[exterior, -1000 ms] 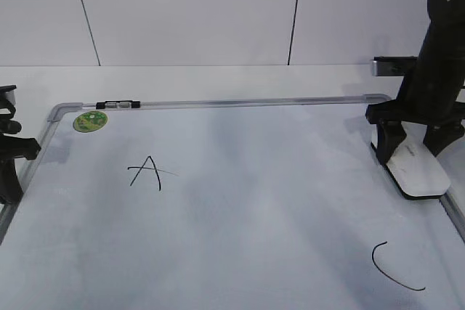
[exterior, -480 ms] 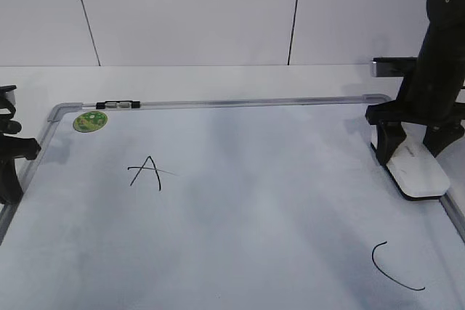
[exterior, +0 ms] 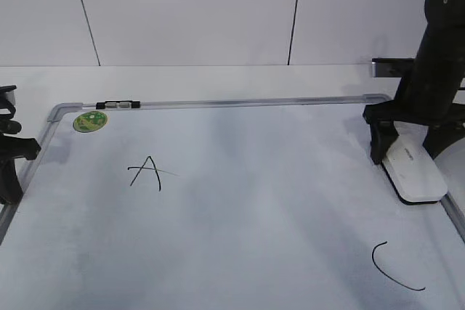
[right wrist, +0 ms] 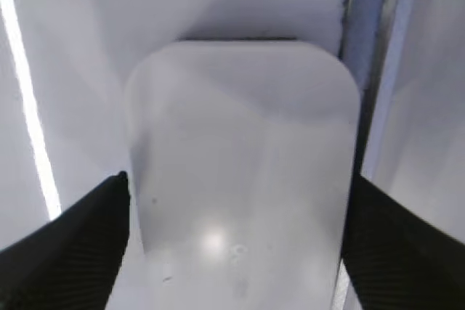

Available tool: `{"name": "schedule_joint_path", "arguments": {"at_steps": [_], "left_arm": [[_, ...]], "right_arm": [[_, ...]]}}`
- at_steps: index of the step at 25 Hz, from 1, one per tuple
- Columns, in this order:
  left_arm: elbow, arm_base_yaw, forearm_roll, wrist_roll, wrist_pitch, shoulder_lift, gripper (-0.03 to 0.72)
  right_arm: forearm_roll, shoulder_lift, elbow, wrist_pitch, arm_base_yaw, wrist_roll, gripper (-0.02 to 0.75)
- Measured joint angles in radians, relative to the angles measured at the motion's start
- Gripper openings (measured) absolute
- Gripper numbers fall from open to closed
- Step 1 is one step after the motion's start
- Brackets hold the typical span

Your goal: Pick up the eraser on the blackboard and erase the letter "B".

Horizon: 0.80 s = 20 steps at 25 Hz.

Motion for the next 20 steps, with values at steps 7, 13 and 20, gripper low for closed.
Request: {"name": "schedule_joint_path", "arguments": {"at_steps": [7, 13, 20], "left_arm": [[0.0, 0.0, 0.0, 0.0, 0.0, 0.0, 0.024], [0.0, 0.0, 0.0, 0.0, 0.0, 0.0, 0.025], [-0.002, 0.0, 0.0, 0.002, 0.002, 0.0, 0.088]], "right_arm": [[0.011, 0.0, -0.116, 0.0, 0.0, 0.0, 0.661], [0.011, -0.034, -0.134, 0.0, 0.0, 0.0, 0.644], [0.014, -0.148, -0.134, 0.004, 0.0, 0.015, 0.609]]}}
